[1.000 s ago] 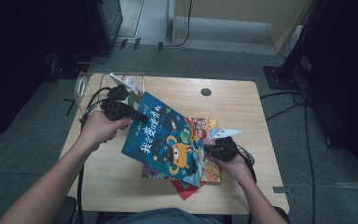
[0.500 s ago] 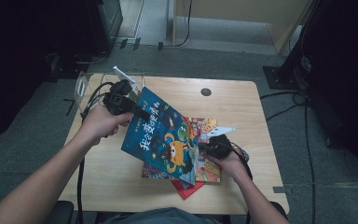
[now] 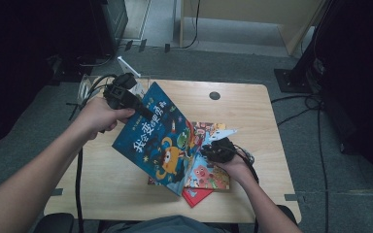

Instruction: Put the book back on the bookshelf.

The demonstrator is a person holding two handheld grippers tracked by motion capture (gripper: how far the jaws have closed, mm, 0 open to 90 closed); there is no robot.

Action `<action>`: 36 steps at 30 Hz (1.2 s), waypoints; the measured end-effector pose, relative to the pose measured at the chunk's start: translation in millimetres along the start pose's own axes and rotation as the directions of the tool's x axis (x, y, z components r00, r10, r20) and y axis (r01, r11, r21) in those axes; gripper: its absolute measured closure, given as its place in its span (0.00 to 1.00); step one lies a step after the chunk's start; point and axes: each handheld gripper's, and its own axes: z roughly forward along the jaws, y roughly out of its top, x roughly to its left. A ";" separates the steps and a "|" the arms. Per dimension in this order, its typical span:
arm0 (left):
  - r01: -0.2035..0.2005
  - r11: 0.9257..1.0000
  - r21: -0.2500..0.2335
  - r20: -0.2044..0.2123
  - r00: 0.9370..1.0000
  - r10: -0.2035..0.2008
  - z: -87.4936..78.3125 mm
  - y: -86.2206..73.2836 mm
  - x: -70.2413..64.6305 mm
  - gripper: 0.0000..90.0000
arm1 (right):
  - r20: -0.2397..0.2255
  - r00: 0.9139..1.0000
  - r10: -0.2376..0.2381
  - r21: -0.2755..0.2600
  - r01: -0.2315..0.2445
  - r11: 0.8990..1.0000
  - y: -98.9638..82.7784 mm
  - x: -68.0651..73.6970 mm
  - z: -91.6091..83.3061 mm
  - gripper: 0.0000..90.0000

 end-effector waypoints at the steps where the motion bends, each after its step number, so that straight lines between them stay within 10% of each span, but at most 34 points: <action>1: -0.012 1.000 0.011 -0.008 1.000 0.012 -3.1 1.5 -2.8 0.92 | 0.005 1.000 0.007 -0.006 -0.007 1.000 0.2 -1.7 -1.0 0.82; 8: -0.081 0.994 0.069 -0.077 0.993 0.086 -13.8 4.9 -16.9 0.93 | 0.007 0.999 0.038 -0.008 -0.038 0.999 -0.1 -6.2 -3.0 0.80; 36: -0.029 1.000 -0.009 -0.110 0.994 0.027 -72.7 -48.9 10.3 0.93 | 0.028 0.999 -0.044 -0.047 0.046 0.998 -0.6 -1.1 11.7 0.49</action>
